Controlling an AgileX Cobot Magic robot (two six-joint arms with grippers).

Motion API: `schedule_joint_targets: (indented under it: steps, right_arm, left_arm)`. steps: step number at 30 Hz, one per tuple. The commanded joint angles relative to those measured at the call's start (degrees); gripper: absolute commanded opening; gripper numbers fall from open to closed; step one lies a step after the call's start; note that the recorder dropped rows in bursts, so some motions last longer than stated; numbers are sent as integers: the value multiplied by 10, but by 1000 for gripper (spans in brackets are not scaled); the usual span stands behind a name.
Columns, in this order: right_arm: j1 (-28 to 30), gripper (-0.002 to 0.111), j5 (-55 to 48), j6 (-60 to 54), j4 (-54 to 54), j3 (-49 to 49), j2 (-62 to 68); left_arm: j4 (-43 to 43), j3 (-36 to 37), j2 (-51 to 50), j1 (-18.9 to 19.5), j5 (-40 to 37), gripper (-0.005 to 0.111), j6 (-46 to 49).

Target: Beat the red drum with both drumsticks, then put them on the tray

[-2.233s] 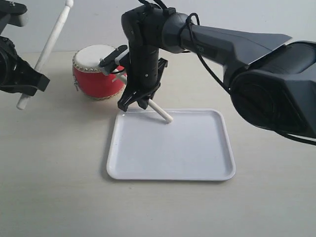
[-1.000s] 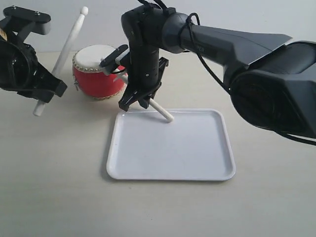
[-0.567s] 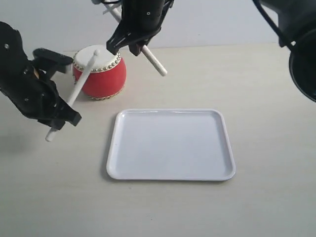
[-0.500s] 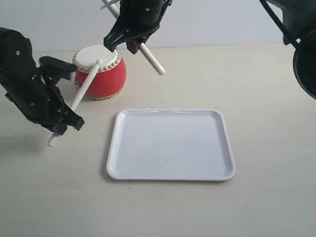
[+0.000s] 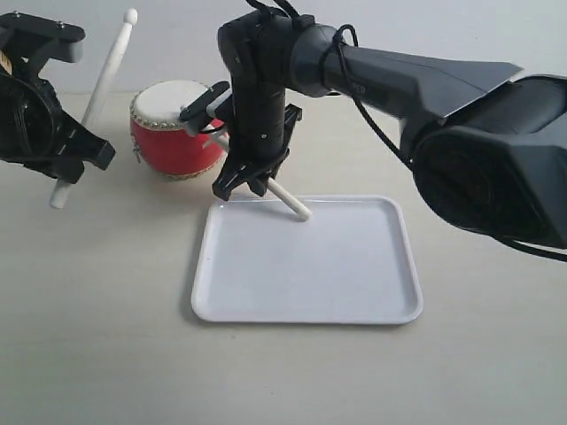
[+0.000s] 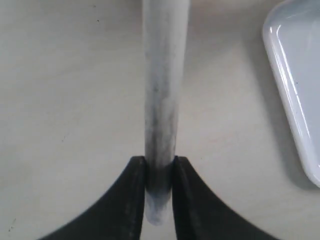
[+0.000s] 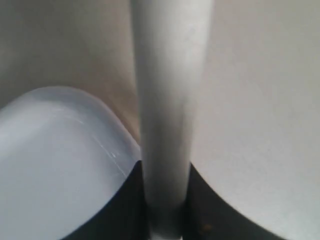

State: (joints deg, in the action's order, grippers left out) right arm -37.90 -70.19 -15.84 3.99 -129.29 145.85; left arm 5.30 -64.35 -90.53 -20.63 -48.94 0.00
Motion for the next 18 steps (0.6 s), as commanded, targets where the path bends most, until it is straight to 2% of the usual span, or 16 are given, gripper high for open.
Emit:
schedule_joint_targets:
  steps: [1, 3, 9, 14, 18]
  right_arm:
    - [-1, 0, 2, 17, 23, -4, -24]
    - [-1, 0, 2, 37, 22, -4, -60]
    - [-1, 0, 2, 40, -7, -4, -134]
    - [-1, 0, 2, 33, -43, -2, -150]
    - [-1, 0, 2, 33, -44, -2, -135]
  left_arm:
    - [1, 24, -2, 0, 36, 0, -7]
    - [6, 37, -24, 0, 64, 0, -7]
    - [17, 27, -116, 0, 75, 0, -5]
    - [18, -20, -188, 0, 35, 0, -5]
    - [18, -49, -207, 0, -8, 0, -5]
